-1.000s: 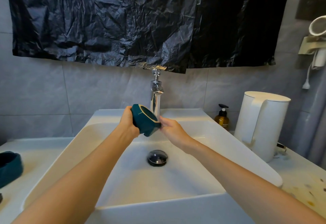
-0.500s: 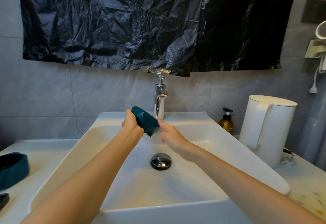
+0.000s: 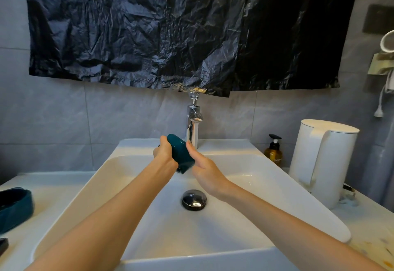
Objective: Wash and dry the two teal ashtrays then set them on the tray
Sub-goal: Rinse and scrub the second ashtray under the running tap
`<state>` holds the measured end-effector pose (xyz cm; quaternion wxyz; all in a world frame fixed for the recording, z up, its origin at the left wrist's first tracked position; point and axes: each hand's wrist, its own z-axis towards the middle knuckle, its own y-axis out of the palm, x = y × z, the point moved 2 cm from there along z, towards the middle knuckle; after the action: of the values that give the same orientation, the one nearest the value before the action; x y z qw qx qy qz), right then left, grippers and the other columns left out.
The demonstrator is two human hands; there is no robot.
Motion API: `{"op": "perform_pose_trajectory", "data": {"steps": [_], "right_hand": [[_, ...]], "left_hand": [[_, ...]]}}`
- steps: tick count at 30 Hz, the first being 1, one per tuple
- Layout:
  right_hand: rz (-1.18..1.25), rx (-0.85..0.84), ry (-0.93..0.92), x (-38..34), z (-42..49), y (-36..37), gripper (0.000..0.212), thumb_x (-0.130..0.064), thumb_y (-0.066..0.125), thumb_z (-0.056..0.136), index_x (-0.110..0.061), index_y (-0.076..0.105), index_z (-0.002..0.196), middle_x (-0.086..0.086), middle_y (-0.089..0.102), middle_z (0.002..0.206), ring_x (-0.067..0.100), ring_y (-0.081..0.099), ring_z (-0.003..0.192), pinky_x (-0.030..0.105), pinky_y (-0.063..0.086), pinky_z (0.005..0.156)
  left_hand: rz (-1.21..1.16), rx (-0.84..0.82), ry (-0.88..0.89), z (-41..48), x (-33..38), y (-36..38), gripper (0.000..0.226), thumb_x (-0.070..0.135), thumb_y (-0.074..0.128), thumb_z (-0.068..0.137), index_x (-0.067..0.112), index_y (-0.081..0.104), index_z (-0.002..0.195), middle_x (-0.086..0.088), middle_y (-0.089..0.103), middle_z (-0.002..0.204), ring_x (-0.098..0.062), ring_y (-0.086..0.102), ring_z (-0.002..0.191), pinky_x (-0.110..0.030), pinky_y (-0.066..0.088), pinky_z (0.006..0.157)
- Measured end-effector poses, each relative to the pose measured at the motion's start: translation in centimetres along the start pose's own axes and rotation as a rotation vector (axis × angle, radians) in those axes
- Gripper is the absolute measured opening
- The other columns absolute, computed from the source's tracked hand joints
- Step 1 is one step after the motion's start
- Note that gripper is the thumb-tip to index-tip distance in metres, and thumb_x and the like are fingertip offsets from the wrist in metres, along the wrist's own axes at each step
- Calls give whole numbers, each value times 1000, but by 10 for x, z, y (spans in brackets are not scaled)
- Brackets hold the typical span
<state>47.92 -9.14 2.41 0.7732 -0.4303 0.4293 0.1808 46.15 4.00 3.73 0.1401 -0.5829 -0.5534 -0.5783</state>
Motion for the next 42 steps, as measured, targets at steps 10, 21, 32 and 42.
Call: {"op": "perform_pose_trajectory", "data": {"steps": [10,21,32,42], "right_hand": [[-114,68,-115,2,1,-15,68,9,28,95,-20,13,154,-9,14,159,4,22,139,-8,22,91],[146,203,-21,0,18,-17,50,-26,27,103,-36,19,151,10,48,136,26,55,111,38,55,88],[12,78,-73,2,19,-8,47,-45,18,103,-39,27,149,-12,35,151,10,39,132,30,36,108],[180,48,86,4,18,-7,66,-73,16,92,-36,39,142,0,55,131,13,52,118,25,44,92]], "left_hand": [[244,-150,90,-13,-4,10,38,40,48,95,5,53,110,-15,56,96,-30,56,92,-44,50,91],[383,-280,78,-24,-7,14,35,41,50,95,8,61,96,-14,64,89,-29,61,85,-36,51,75],[184,-304,-101,-29,9,0,18,31,59,84,13,59,79,-7,60,74,-20,56,70,-33,48,63],[185,-299,-144,-32,1,1,21,33,58,87,12,57,85,-10,60,79,-21,55,75,-36,49,68]]}}
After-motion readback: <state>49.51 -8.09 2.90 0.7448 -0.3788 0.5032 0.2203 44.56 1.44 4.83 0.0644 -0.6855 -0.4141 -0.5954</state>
